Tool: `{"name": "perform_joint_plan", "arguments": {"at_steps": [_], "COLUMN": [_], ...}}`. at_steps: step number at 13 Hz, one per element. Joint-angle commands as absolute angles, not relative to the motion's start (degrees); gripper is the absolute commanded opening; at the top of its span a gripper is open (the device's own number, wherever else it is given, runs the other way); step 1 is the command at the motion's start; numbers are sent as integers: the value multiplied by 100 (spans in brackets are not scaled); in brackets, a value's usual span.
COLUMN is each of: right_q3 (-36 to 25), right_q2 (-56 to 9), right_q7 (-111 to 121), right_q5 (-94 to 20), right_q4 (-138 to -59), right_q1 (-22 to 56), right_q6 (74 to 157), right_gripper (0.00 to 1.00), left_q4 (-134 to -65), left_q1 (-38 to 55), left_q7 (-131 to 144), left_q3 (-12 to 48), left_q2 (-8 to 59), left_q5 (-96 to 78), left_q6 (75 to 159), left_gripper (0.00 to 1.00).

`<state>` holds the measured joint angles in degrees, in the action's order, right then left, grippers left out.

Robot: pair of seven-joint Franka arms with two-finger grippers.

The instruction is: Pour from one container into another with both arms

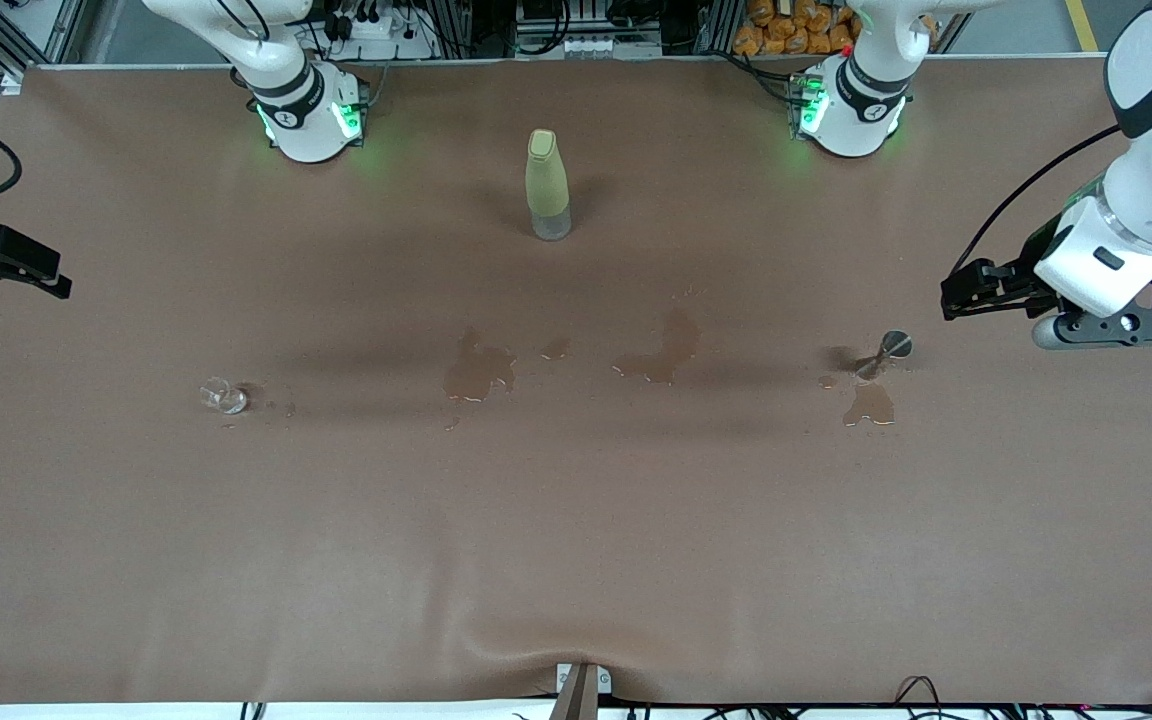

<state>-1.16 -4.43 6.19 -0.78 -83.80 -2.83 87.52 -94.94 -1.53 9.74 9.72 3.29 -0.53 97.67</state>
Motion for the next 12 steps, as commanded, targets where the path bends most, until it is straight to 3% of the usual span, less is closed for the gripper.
{"name": "perform_joint_plan", "arguments": {"at_steps": [1,12], "right_q3": [-132,-228], "right_q2": [-466,-431], "right_q7": [606,958], "right_q5": [0,0], "right_q4": [-8341,-8350], "right_q1": [-272,-352], "right_q6": [8692,8569], "right_gripper": [100,100], "left_q4": [-9492,-9492], "left_q1": [-176,-167], "left_q7": [923,923], "left_q3": [976,976], "left_q2": [237,237], "left_q5": [-167,-167], "left_q6": [9677,9668], "left_gripper": [100,100]}}
